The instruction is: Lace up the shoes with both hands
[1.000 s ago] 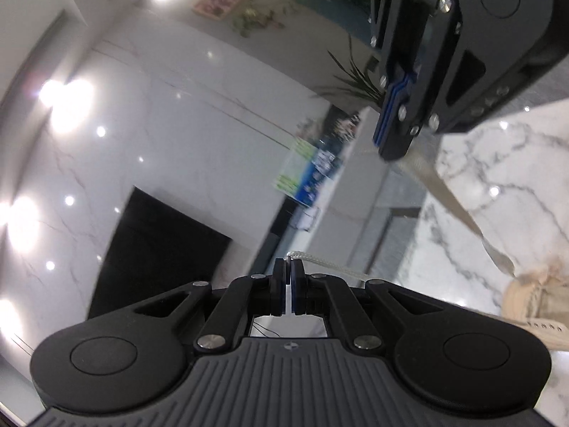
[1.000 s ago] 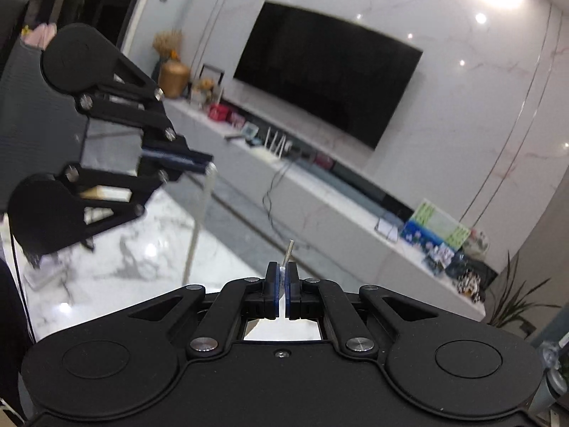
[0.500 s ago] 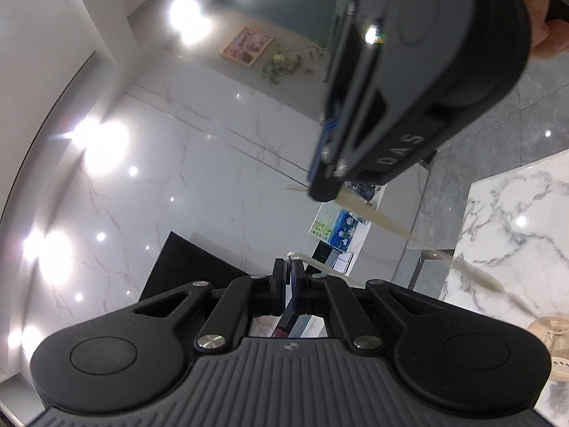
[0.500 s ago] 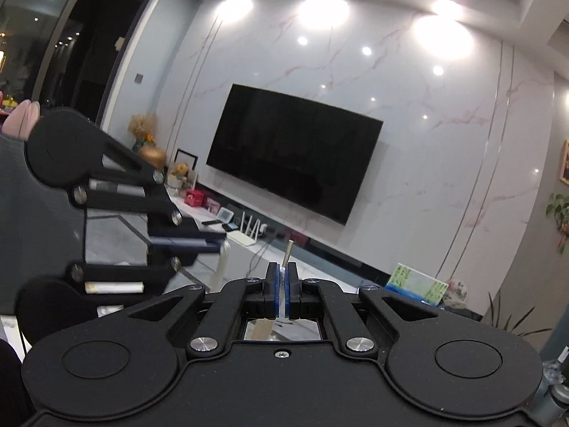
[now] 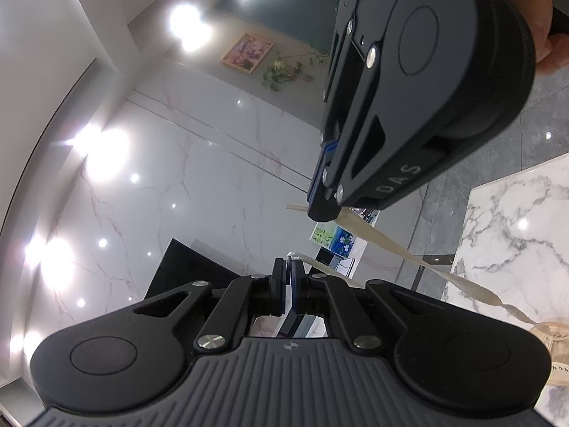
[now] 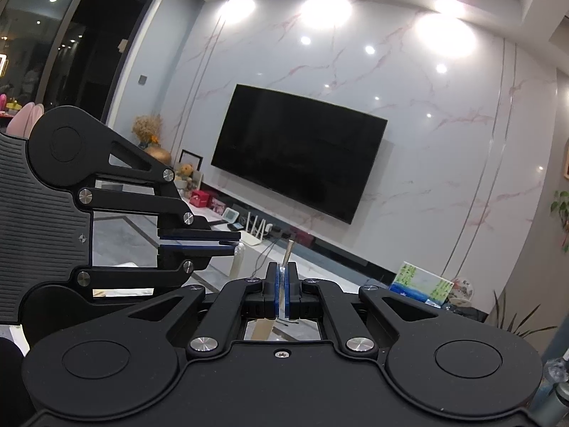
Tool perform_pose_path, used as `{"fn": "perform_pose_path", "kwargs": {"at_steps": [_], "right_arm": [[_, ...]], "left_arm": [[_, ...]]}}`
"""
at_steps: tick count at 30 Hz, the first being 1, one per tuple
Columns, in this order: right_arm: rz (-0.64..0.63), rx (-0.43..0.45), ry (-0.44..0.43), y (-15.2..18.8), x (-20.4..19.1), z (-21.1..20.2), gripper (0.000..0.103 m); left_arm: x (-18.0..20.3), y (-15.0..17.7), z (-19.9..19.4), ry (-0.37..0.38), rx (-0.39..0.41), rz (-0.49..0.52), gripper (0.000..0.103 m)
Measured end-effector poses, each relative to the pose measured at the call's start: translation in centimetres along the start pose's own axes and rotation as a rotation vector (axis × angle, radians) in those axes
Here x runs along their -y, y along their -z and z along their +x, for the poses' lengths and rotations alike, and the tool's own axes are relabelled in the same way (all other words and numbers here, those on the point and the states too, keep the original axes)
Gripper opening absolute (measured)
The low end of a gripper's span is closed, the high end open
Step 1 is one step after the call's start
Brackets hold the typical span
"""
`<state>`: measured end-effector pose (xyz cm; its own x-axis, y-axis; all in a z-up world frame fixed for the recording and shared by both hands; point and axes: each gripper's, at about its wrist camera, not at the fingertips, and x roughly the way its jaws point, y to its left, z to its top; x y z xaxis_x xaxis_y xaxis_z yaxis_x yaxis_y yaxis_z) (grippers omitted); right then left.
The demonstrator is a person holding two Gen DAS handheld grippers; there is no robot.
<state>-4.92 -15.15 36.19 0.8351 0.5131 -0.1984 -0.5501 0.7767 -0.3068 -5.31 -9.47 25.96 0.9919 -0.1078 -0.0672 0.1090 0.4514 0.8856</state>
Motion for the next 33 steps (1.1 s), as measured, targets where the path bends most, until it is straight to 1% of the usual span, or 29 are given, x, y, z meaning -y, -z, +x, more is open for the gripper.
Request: {"fn": "perform_pose_path", "kwargs": {"at_steps": [6,12,23,27,30,33], "right_arm": [[0.004,0.013,0.013,0.3,0.3,0.3,0.001],[-0.008,0.023,0.03,-0.1,0.1,0.2,0.001],[0.009,0.02,0.023,0.2,0.5,0.0,0.001],[0.003,-0.002,0.028,0.8,0.6,0.4,0.001],[-0.008,-0.043,0.021,1.9,0.5,1.3,0.001],[-0.012,-0.074,0.014,3.1,0.5,1.7,0.001]], "left_arm": [[0.1,-0.1,-0.4,0.006,0.0,0.006,0.002],[0.2,-0.2,-0.7,0.009,0.003,0.007,0.002],[0.2,0.1,-0.7,0.002,-0.008,0.012,0.002],[0.3,1.0,-0.2,0.006,-0.027,0.001,0.002],[0.6,1.8,0.1,0.015,-0.043,-0.002,0.002],[1.2,3.0,0.4,0.039,-0.062,-0.005,0.002]]}}
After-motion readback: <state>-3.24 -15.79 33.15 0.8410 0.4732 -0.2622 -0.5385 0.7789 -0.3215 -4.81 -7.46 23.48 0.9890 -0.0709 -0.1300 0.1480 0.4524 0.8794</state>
